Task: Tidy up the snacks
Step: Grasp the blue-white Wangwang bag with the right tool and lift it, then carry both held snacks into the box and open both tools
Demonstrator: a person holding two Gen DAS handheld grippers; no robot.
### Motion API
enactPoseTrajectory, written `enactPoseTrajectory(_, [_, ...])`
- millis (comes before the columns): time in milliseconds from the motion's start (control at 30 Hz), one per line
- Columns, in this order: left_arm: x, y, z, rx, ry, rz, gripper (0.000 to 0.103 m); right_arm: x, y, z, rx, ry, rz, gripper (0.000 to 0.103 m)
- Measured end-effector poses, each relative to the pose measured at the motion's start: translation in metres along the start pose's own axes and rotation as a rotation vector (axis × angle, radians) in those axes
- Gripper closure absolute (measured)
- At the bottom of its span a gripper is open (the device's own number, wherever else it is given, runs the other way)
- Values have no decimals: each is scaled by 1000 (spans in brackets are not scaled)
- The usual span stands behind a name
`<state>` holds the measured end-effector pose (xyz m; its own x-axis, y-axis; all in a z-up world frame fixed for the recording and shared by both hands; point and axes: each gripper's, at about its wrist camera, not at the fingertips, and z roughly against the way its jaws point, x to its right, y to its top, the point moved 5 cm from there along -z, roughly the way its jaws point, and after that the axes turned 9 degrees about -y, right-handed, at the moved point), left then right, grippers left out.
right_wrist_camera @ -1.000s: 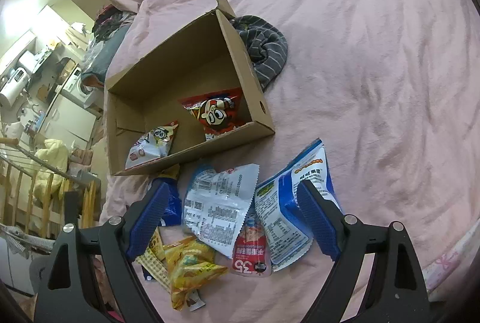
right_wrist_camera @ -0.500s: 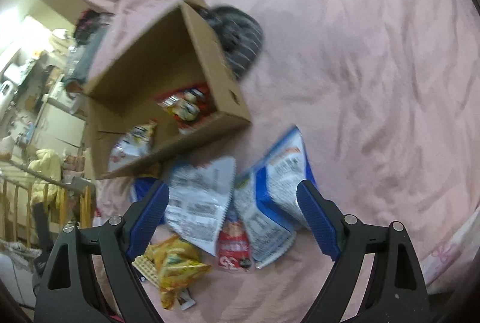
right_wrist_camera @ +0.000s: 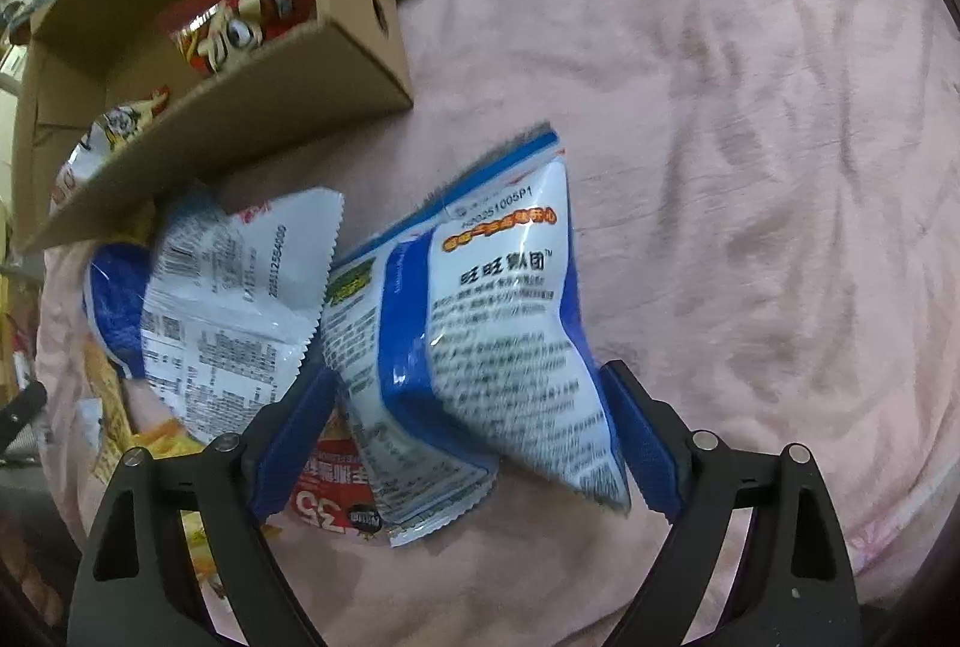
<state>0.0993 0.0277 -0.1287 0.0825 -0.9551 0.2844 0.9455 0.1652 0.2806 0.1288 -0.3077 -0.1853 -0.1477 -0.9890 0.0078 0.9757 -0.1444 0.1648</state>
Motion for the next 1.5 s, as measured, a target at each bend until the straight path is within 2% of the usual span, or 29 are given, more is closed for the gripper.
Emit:
enactPoseTrajectory(33, [0,0,1,5,2,-2,74,0,0,0,1,3,0,16])
enactPoseTrajectory(133, [0,2,2,21,13,-8,74,5,1,3,24,0,-13,40])
enactPoseTrajectory(267, [-1,3,3,37,32,-11,74,10,-2,12,43,17,-20,45])
enactPoseTrajectory(333, [-1,4,3,41,41,-13,74,14,-3,19,62,33,-30,51])
enactPoseTrajectory(567, [3,4,0,50,52,-38,74,44,-9,46,136,90,-140,53])
enactPoseTrajectory(767, [8,5,2,73,60,-60,74,69,-10,69,222,73,-226,53])
enactPoseTrajectory(867, [7,6,4,88,68,-66,74,72,0,81,294,80,-266,53])
enactPoseTrajectory(1033, [6,9,8,115,84,-68,74,65,9,109,433,92,-273,53])
enactPoseTrajectory(1100, [5,10,9,118,113,-79,74,62,9,117,466,95,-259,53])
enactPoseTrajectory(1233, [3,14,14,126,108,-62,74,52,13,129,505,163,-247,53])
enactPoseTrajectory(1500, [31,41,56,229,67,-124,74,19,22,156,565,314,-193,53])
